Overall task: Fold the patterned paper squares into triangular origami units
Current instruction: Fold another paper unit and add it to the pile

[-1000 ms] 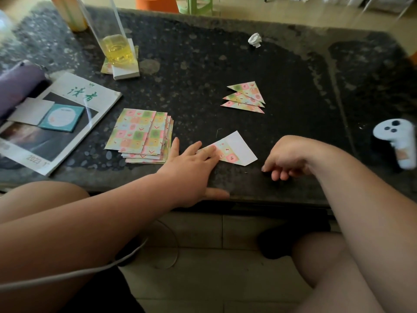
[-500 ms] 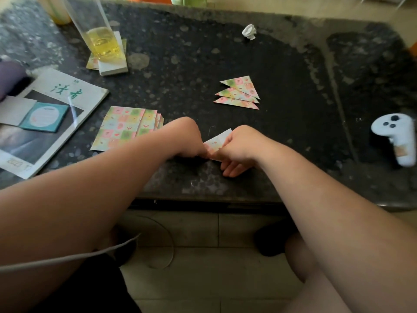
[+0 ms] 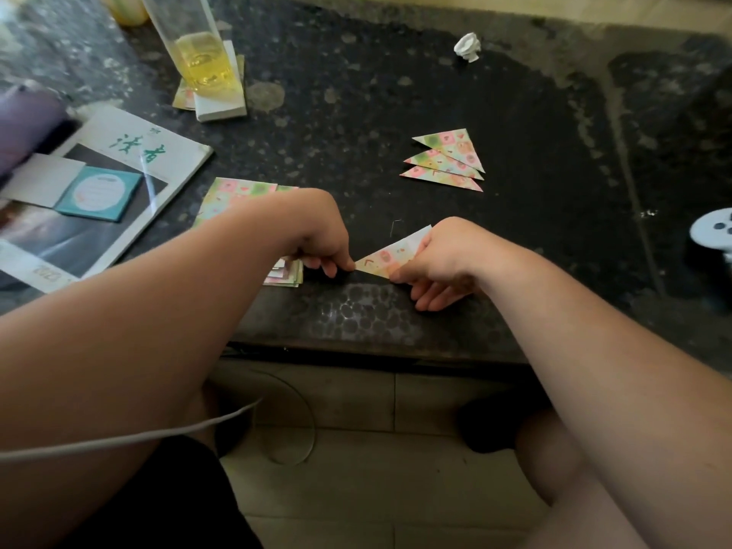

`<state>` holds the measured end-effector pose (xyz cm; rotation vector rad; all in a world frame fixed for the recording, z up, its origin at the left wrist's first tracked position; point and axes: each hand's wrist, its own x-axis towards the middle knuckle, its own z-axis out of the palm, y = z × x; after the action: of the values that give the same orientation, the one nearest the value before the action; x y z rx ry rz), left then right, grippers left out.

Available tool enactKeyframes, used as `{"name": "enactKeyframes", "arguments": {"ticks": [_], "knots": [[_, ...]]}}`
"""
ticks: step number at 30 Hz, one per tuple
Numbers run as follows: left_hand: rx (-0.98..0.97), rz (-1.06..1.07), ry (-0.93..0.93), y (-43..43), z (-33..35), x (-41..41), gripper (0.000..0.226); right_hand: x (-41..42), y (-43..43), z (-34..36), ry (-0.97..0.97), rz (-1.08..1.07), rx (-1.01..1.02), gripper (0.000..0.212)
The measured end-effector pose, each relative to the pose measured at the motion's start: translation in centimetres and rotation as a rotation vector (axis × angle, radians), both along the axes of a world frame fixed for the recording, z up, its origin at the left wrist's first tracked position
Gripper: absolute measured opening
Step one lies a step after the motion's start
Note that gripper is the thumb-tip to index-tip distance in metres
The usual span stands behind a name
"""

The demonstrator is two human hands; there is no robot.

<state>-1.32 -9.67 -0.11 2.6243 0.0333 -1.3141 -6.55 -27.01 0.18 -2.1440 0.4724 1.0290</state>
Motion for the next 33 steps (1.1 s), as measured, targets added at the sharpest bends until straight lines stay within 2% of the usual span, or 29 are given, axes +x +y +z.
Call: {"name": "enactKeyframes", "arguments": {"ticks": [6, 9, 11, 14, 18, 21, 23, 26, 29, 33], "knots": [[0.002, 0.043, -0.043, 1.6, 1.2, -0.1, 0.028, -0.2, 0.0, 0.5, -0.016, -0.016, 0.014, 0.024], [-0.031, 0.077, -0.269, 2.1, 1.2, -0.1, 0.018, -0.3, -0.2, 0.5, -0.028, -0.02, 0.015, 0.023], [-0.131, 0.112, -0.417, 1.5, 1.0, -0.7, 0.02, -0.3, -0.3, 0.4, -0.051, -0.007, 0.0, 0.019], [-0.21, 0.0, -0.516, -0.5, 0.5, -2.4, 0.021, 0.3, -1.5, 0.6, -0.139, 0.047, -0.132, 0.014], [-0.187, -0.152, -0.55, -2.3, -0.4, -4.3, 0.017, 1.4, -4.2, 1.1, -0.428, 0.023, -0.409, 0.016], [-0.194, -0.239, -0.634, -2.8, -0.8, -4.8, 0.009, 1.5, -4.8, 1.0, -0.425, -0.045, -0.331, 0.032], [-0.22, -0.276, -0.649, -2.9, -1.1, -4.9, 0.014, 1.4, -4.2, 0.8, -0.375, -0.081, -0.243, 0.041], [-0.232, -0.301, -0.649, -2.8, -1.4, -5.0, 0.017, 1.2, -2.9, 0.5, -0.301, -0.029, -0.181, 0.038], [-0.244, -0.302, -0.654, -2.7, -1.4, -5.2, 0.018, 1.1, -2.4, 0.0, -0.355, 0.04, -0.21, 0.037], [-0.291, -0.321, -0.79, -2.0, -1.4, -5.9, 0.024, 1.0, -2.7, -0.1, -0.396, -0.074, -0.119, 0.032]]}}
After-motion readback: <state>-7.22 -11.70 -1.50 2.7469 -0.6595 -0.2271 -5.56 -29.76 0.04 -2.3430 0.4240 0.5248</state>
